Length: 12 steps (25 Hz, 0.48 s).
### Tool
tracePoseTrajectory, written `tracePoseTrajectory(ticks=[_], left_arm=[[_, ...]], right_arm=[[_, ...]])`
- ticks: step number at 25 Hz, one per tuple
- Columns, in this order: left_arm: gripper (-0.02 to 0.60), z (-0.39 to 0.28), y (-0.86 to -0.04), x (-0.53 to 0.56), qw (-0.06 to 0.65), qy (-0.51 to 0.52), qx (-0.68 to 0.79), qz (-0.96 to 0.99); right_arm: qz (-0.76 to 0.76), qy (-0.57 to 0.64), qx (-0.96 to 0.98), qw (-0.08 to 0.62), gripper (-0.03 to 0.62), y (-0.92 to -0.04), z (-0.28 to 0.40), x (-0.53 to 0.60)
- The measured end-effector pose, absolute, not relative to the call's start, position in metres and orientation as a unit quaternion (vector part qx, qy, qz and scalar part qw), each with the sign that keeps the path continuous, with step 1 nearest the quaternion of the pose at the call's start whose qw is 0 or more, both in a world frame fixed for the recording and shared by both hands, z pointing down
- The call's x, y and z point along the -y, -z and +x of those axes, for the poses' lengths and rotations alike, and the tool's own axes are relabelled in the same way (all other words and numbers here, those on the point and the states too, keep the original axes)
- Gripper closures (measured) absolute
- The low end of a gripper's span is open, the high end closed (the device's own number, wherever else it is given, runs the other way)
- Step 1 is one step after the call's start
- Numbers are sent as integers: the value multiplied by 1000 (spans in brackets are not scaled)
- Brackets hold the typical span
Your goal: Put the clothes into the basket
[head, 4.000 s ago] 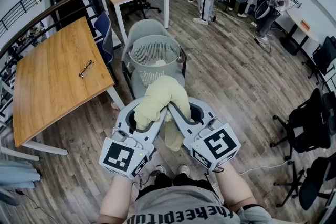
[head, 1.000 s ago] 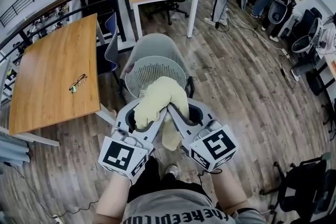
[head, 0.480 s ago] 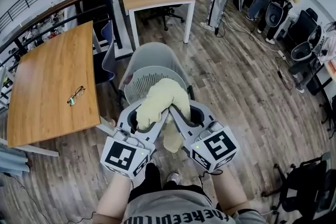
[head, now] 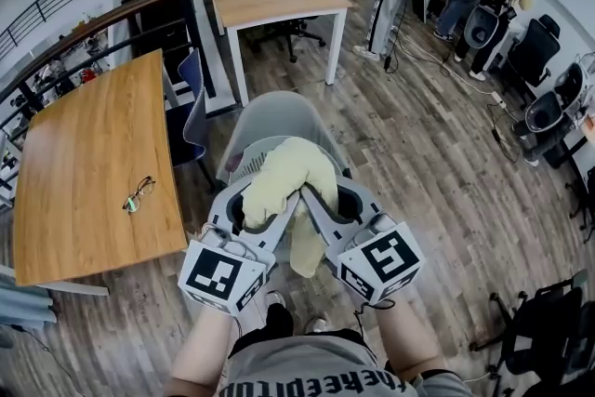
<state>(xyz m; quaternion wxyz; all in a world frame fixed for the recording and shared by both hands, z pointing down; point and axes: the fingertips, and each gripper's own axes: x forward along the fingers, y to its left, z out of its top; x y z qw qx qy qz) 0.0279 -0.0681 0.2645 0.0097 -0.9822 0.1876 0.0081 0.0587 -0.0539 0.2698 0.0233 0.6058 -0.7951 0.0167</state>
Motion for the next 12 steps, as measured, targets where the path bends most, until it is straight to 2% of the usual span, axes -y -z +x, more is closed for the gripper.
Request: tracePoseTrajectory(ticks=[12], left_arm=[[387,18,-268,128,-1,-12,-161,-987]], right_arm=[[626,-18,779,33,536,-271,47,112]])
